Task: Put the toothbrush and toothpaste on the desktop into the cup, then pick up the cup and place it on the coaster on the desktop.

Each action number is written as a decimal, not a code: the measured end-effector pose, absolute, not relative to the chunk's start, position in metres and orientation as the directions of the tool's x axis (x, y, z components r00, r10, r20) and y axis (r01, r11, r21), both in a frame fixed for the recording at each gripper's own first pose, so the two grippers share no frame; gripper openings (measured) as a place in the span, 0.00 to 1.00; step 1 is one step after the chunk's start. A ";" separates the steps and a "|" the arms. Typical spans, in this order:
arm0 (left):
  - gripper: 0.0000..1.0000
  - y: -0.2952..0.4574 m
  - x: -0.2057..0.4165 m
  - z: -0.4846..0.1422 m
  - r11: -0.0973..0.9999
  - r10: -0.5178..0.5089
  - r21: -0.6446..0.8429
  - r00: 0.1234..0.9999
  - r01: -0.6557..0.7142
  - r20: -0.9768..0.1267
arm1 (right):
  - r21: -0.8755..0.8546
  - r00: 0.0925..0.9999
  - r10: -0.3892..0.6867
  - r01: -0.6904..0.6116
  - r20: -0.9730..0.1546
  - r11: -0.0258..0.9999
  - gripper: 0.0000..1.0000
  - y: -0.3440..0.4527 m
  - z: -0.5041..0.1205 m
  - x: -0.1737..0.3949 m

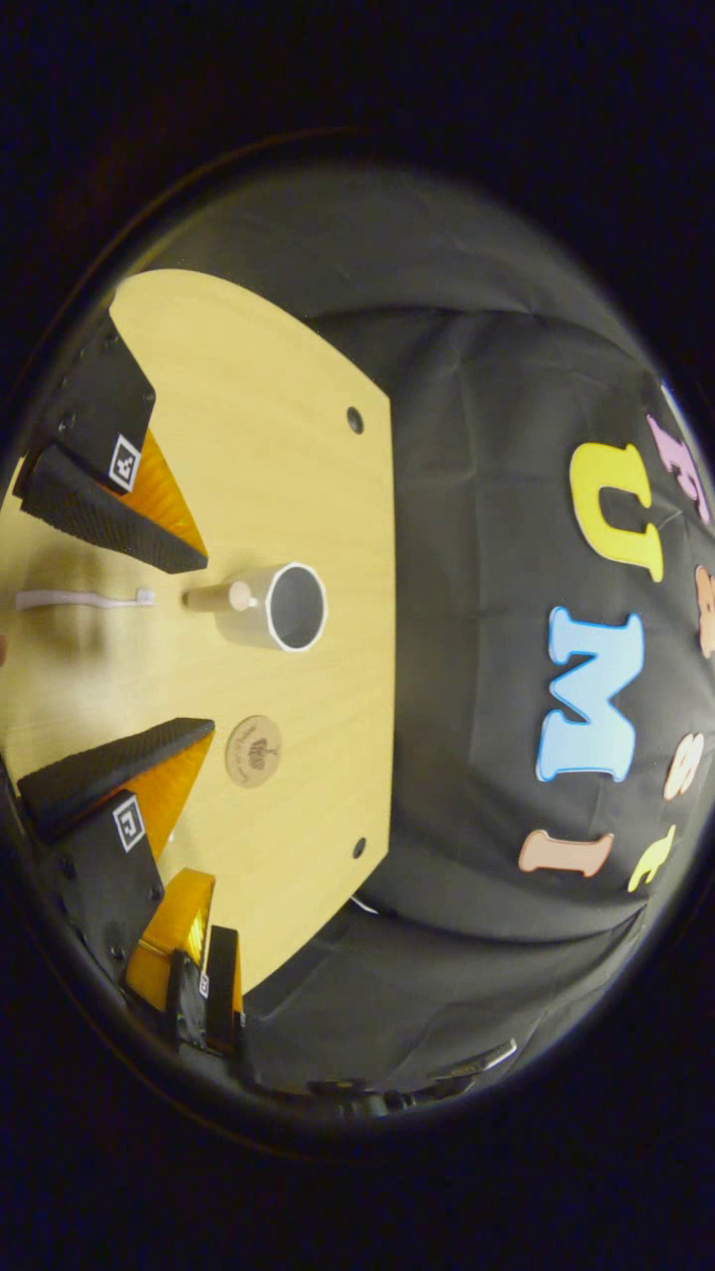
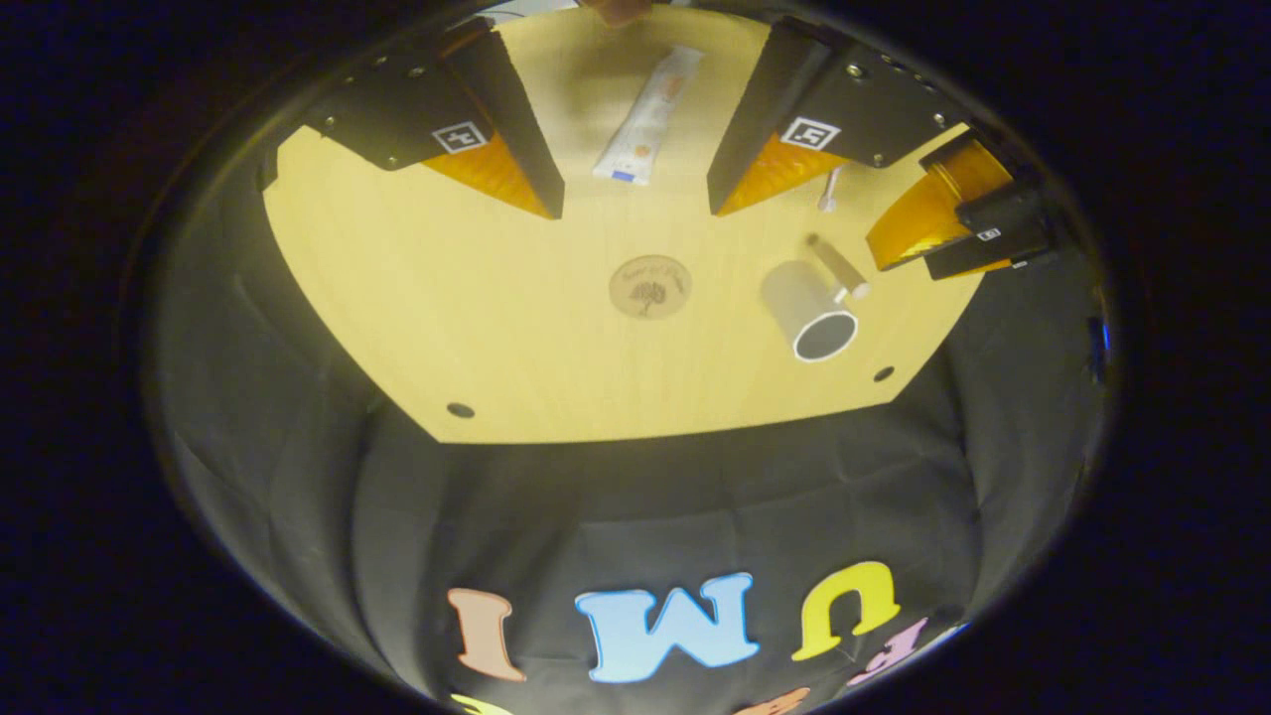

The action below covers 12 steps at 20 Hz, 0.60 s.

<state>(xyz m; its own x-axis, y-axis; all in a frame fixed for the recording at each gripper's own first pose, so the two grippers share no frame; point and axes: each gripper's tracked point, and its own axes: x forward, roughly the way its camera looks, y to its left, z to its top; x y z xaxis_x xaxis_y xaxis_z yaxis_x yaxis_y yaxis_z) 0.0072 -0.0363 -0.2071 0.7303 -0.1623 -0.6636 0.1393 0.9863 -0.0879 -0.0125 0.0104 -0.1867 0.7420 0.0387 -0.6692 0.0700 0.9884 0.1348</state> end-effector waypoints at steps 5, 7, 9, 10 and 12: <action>0.95 -0.033 -0.006 -0.255 0.988 -0.144 -0.081 0.580 0.133 -0.802 | 0.183 0.603 0.075 0.120 -0.794 0.976 0.92 0.017 -0.232 -0.020; 0.95 -0.030 -0.015 -0.272 0.989 -0.136 -0.085 0.508 0.123 -0.850 | 0.195 0.536 0.093 0.136 -0.839 0.971 0.92 0.022 -0.248 -0.024; 0.95 -0.023 -0.026 -0.290 0.990 -0.122 -0.081 0.435 0.112 -0.892 | 0.209 0.471 0.117 0.148 -0.874 0.967 0.92 0.028 -0.261 -0.029; 1.00 -0.021 -0.032 -0.298 0.991 -0.112 -0.076 0.392 0.106 -0.913 | 0.217 0.440 0.131 0.150 -0.888 0.965 0.93 0.032 -0.266 -0.031; 1.00 -0.013 -0.043 -0.314 0.994 -0.088 -0.061 0.322 0.091 -0.943 | 0.221 0.378 0.149 0.154 -0.914 0.963 0.92 0.040 -0.279 -0.036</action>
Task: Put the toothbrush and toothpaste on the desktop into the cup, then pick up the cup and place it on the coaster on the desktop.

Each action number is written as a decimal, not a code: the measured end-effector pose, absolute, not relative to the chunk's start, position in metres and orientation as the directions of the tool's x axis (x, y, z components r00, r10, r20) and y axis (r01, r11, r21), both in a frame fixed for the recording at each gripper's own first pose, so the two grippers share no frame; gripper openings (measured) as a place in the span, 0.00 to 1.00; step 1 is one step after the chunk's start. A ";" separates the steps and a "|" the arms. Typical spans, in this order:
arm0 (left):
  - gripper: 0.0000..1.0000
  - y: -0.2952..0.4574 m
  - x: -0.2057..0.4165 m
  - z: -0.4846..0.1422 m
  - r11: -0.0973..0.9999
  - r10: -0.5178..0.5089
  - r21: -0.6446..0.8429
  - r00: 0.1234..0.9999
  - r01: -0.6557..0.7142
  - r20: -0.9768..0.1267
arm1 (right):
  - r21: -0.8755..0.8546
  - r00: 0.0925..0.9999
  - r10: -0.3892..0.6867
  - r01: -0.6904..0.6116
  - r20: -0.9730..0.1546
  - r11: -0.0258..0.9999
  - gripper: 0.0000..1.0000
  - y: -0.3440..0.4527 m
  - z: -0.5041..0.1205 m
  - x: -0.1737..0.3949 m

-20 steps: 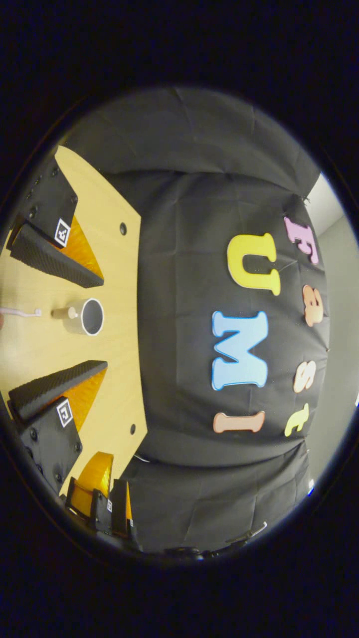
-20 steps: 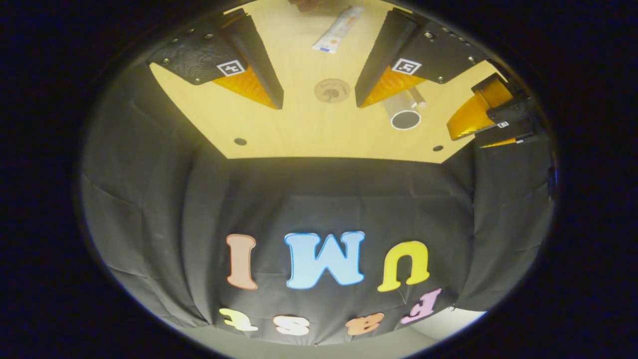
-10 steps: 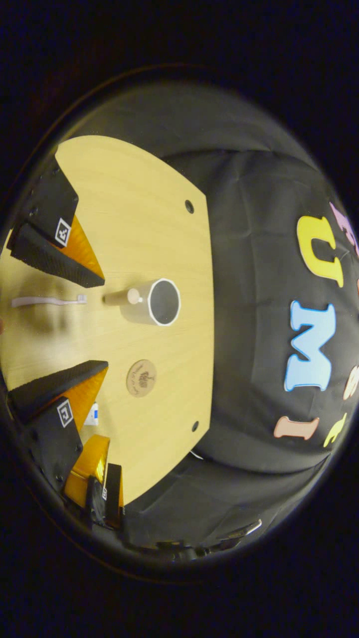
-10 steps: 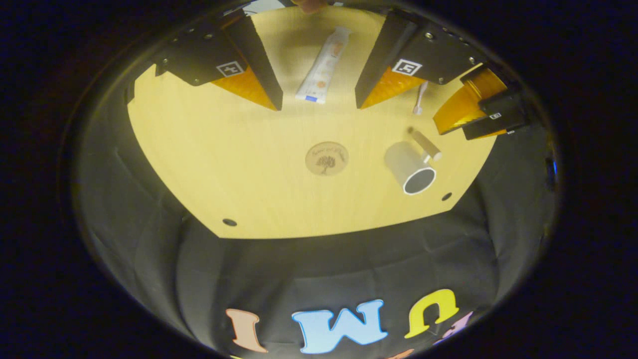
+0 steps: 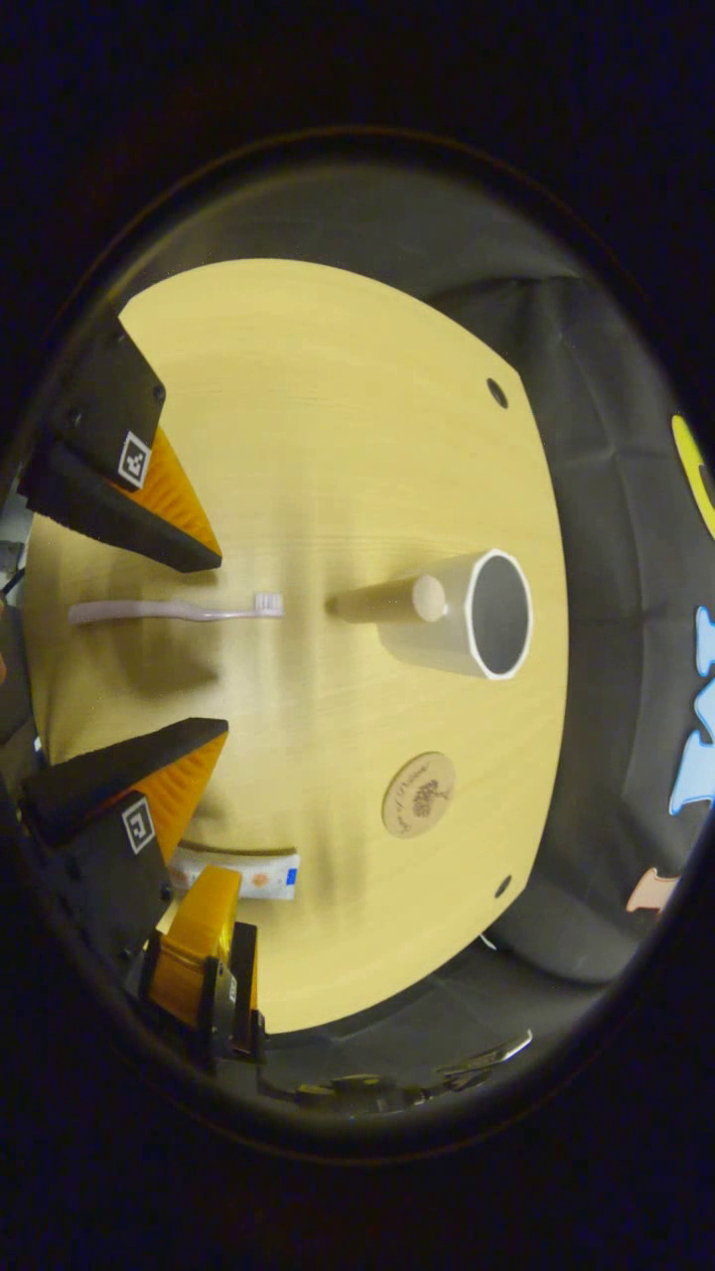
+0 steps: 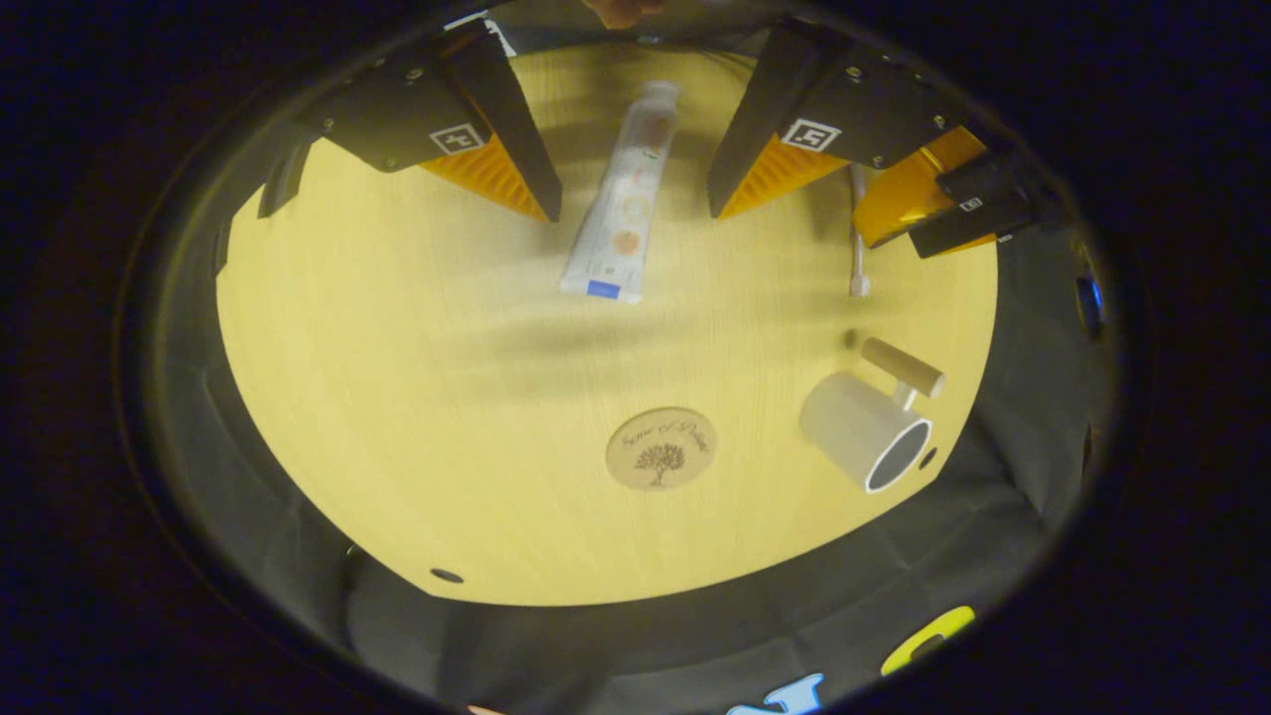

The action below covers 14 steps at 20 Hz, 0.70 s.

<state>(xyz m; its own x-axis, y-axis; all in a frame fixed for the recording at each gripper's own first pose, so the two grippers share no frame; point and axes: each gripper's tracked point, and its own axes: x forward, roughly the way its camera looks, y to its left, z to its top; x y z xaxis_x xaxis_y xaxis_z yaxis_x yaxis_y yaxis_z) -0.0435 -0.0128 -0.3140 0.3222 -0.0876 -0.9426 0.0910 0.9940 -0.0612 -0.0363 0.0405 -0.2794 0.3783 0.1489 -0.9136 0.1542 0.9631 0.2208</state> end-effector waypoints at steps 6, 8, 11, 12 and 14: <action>0.92 -0.005 -0.066 -0.349 0.996 -0.066 -0.053 0.174 0.079 -0.982 | 0.202 0.284 0.152 0.155 -0.947 0.967 0.92 0.049 -0.301 -0.043; 0.96 -0.002 -0.073 -0.356 0.996 -0.063 -0.053 0.140 0.076 -0.988 | 0.193 0.267 0.146 0.156 -0.953 0.969 0.93 0.048 -0.306 -0.044; 0.89 0.006 -0.072 -0.360 0.996 -0.036 -0.024 0.129 0.087 -0.991 | 0.172 0.253 0.130 0.153 -0.959 0.973 0.93 0.044 -0.310 -0.043; 0.83 0.009 -0.072 -0.360 0.996 -0.025 -0.014 0.129 0.085 -0.991 | 0.163 0.251 0.122 0.151 -0.960 0.975 0.93 0.043 -0.311 -0.043; 0.65 0.011 -0.070 -0.359 0.997 -0.020 -0.009 0.130 0.082 -0.991 | 0.136 0.243 0.098 0.144 -0.965 0.980 0.91 0.040 -0.312 -0.044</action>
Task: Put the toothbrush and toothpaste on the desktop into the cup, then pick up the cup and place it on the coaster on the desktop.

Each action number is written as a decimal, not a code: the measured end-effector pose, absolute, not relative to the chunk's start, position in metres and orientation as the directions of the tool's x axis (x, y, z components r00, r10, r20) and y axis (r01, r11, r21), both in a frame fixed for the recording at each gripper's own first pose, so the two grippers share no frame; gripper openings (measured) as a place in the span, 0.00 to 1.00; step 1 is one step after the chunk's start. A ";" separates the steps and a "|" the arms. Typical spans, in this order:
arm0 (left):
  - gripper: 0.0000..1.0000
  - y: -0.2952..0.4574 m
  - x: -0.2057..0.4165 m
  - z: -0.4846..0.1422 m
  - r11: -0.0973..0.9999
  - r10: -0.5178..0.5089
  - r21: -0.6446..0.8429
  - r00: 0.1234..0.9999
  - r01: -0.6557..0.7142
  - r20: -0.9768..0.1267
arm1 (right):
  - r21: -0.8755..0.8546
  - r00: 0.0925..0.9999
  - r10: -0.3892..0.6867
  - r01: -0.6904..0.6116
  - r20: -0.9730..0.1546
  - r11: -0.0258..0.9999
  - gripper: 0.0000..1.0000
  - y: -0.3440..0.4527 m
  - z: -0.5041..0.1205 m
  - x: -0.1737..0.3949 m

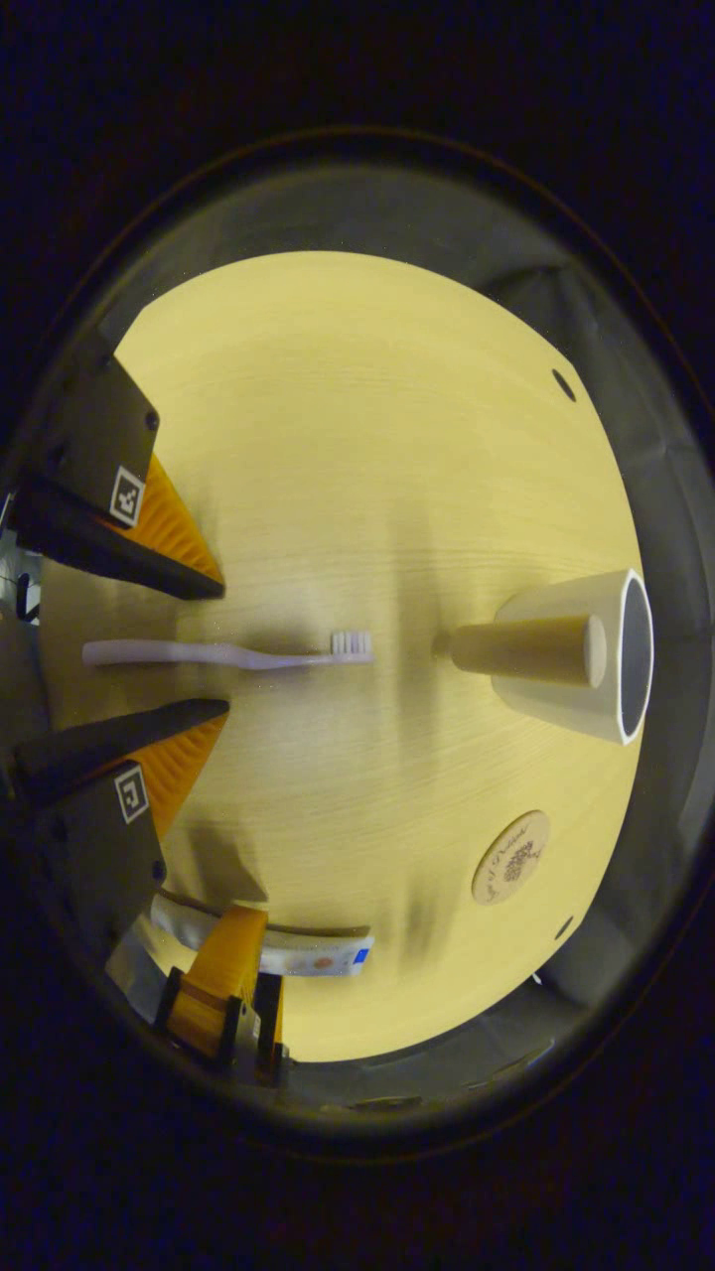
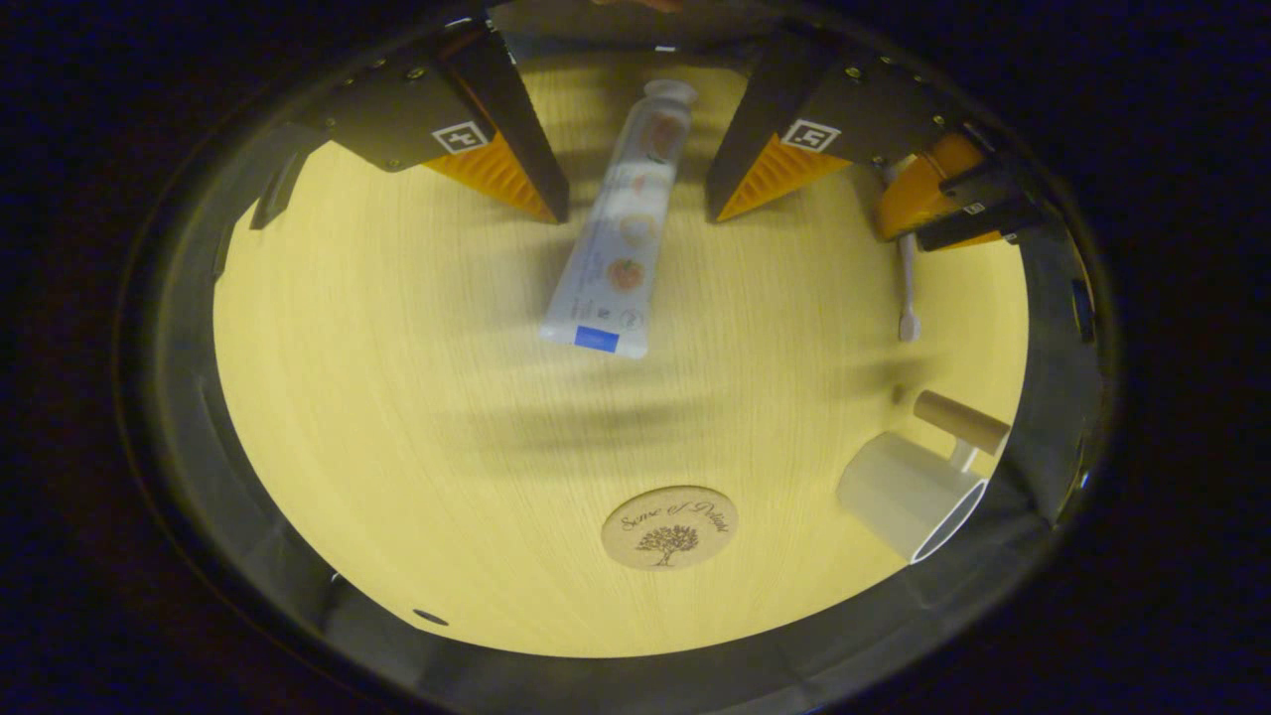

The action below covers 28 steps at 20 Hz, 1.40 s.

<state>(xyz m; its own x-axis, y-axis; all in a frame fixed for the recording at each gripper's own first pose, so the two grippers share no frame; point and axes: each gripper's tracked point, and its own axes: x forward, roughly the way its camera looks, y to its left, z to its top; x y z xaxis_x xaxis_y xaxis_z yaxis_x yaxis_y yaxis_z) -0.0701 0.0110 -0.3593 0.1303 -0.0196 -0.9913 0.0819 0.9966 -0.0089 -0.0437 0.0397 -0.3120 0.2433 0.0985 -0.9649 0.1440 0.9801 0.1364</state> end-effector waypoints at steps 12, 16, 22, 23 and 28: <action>0.16 0.008 -0.069 -0.356 0.994 -0.064 -0.046 0.197 0.095 -0.978 | 0.205 0.292 0.144 0.190 -0.946 0.960 0.23 0.032 -0.311 -0.045; 0.07 0.009 -0.065 -0.354 0.991 -0.116 -0.093 0.267 0.098 -0.957 | 0.263 0.339 0.190 0.184 -0.921 0.947 0.15 0.029 -0.308 -0.043; 0.07 0.014 -0.048 -0.312 0.988 -0.152 -0.133 0.444 0.074 -0.883 | 0.308 0.459 0.220 0.124 -0.861 0.943 0.15 0.032 -0.278 -0.032; 0.07 0.015 -0.046 -0.300 0.988 -0.156 -0.142 0.482 0.065 -0.862 | 0.306 0.486 0.219 0.105 -0.846 0.946 0.15 0.033 -0.271 -0.030; 0.07 0.024 -0.022 -0.236 0.988 -0.138 -0.151 0.677 0.040 -0.723 | 0.287 0.622 0.220 0.007 -0.751 0.958 0.14 0.035 -0.225 -0.019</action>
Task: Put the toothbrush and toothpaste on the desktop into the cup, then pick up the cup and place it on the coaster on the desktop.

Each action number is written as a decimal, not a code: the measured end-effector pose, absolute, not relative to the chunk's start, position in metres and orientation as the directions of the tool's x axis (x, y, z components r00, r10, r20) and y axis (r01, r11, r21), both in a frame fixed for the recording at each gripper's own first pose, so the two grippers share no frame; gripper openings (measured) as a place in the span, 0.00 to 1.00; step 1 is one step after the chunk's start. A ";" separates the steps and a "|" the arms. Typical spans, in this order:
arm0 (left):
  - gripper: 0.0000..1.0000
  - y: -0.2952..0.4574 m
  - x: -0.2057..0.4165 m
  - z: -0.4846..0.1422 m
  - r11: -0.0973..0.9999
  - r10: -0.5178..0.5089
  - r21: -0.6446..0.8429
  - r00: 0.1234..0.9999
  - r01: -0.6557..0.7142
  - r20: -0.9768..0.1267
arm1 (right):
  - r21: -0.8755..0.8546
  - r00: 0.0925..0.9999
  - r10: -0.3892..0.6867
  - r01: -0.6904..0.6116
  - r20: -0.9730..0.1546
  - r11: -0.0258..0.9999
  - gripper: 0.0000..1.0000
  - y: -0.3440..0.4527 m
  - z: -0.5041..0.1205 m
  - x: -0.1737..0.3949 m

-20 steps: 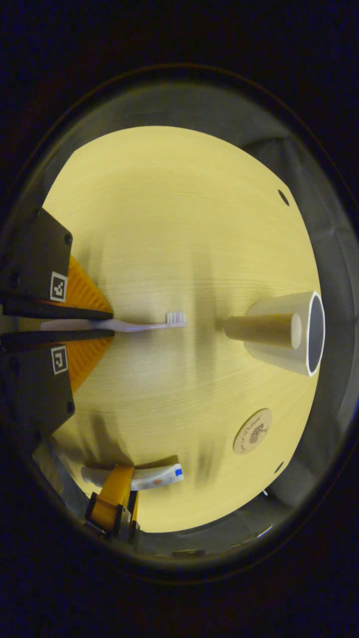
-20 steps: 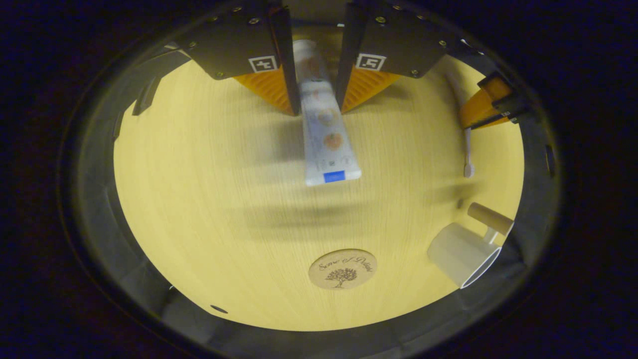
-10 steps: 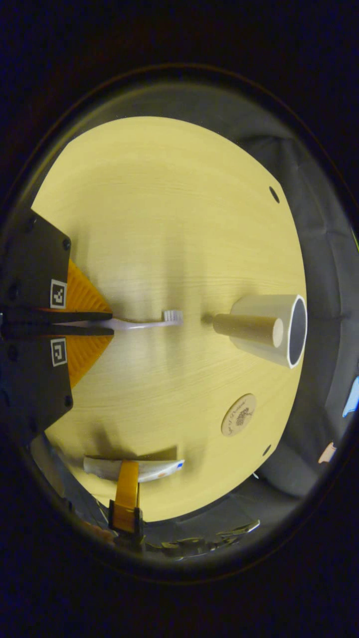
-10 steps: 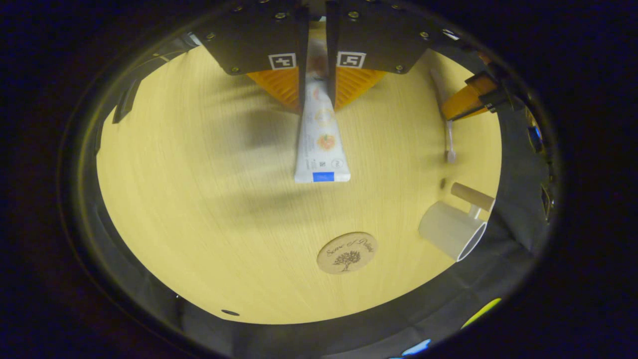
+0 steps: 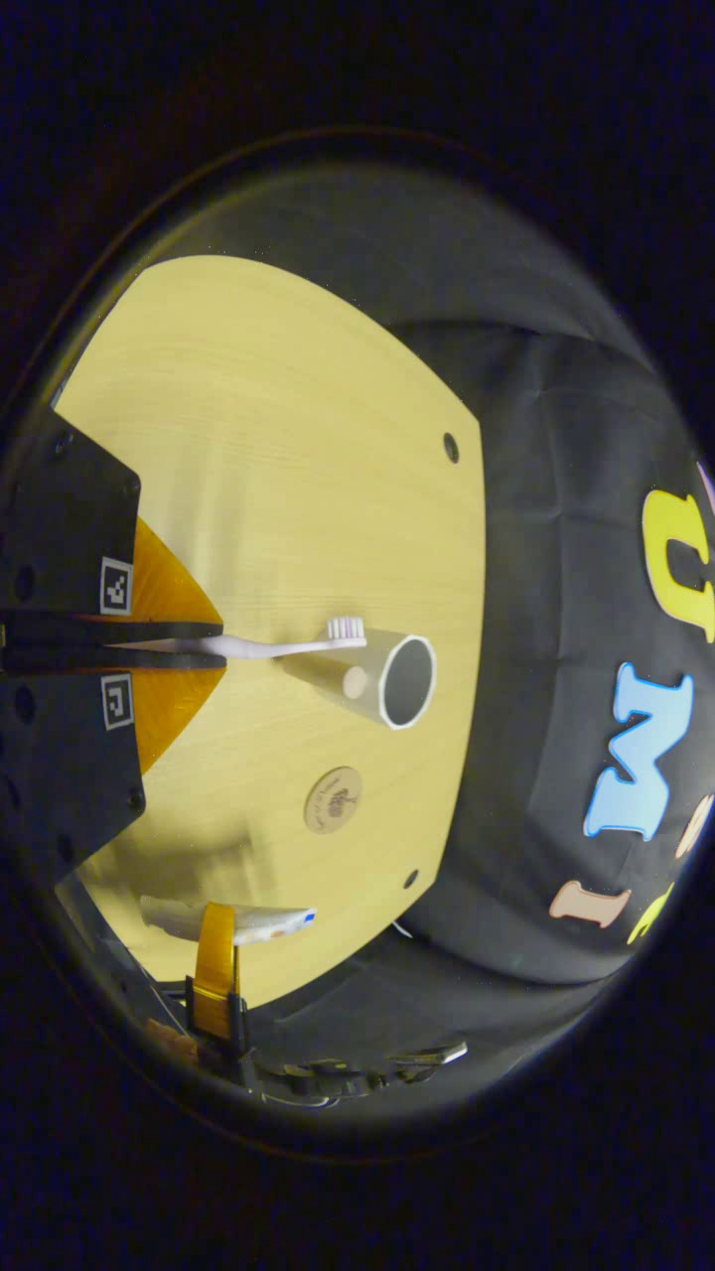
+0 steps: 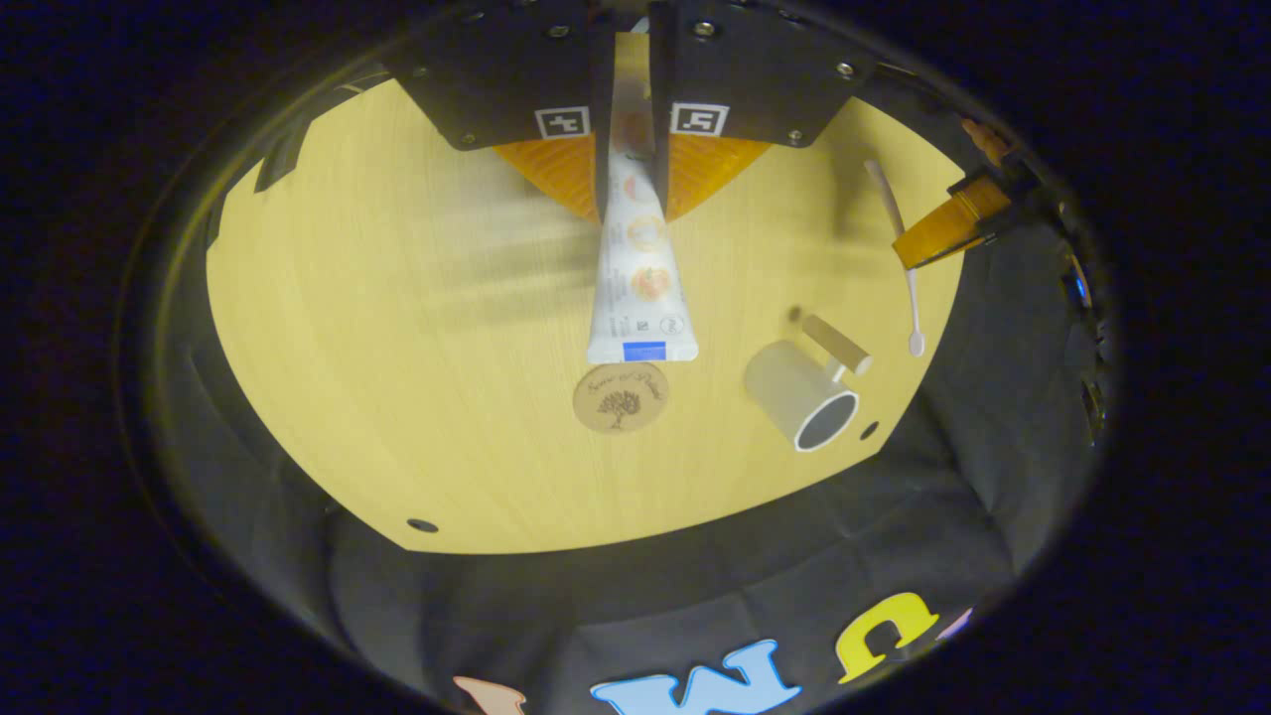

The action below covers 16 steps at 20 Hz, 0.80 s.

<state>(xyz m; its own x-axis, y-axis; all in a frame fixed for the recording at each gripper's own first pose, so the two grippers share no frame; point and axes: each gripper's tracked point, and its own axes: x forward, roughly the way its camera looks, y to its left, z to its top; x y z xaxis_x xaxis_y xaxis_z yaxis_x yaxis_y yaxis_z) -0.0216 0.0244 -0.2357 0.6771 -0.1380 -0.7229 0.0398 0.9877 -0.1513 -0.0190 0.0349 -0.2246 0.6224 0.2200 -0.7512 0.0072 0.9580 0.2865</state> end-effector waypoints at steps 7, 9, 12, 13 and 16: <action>0.07 0.040 0.021 -0.168 0.983 -0.105 -0.181 0.860 0.015 -0.500 | 0.254 0.790 0.248 -0.122 -0.560 0.960 0.15 0.044 -0.156 -0.004; 0.07 0.042 0.033 -0.154 0.980 -0.113 -0.200 0.887 0.023 -0.448 | 0.249 0.819 0.260 -0.149 -0.512 0.957 0.14 0.050 -0.142 0.002; 0.07 0.048 0.054 -0.137 0.977 -0.119 -0.209 0.925 0.045 -0.360 | 0.219 0.848 0.266 -0.182 -0.459 0.959 0.14 0.058 -0.125 0.011; 0.07 0.047 0.062 -0.130 0.975 -0.128 -0.216 0.936 0.058 -0.328 | 0.212 0.854 0.263 -0.185 -0.448 0.960 0.14 0.061 -0.124 0.014; 0.07 0.048 0.086 -0.105 0.968 -0.139 -0.236 0.965 0.084 -0.224 | 0.220 0.859 0.262 -0.180 -0.439 0.959 0.15 0.067 -0.116 0.018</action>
<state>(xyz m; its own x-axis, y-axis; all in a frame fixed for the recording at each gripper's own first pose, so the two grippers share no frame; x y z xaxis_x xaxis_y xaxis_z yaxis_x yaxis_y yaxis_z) 0.0858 0.0483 -0.1051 0.9646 -0.1387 -0.2241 0.0844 0.9681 -0.2359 0.0177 0.0672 -0.1164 0.8593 0.2621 -0.4392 -0.1801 0.9588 0.2197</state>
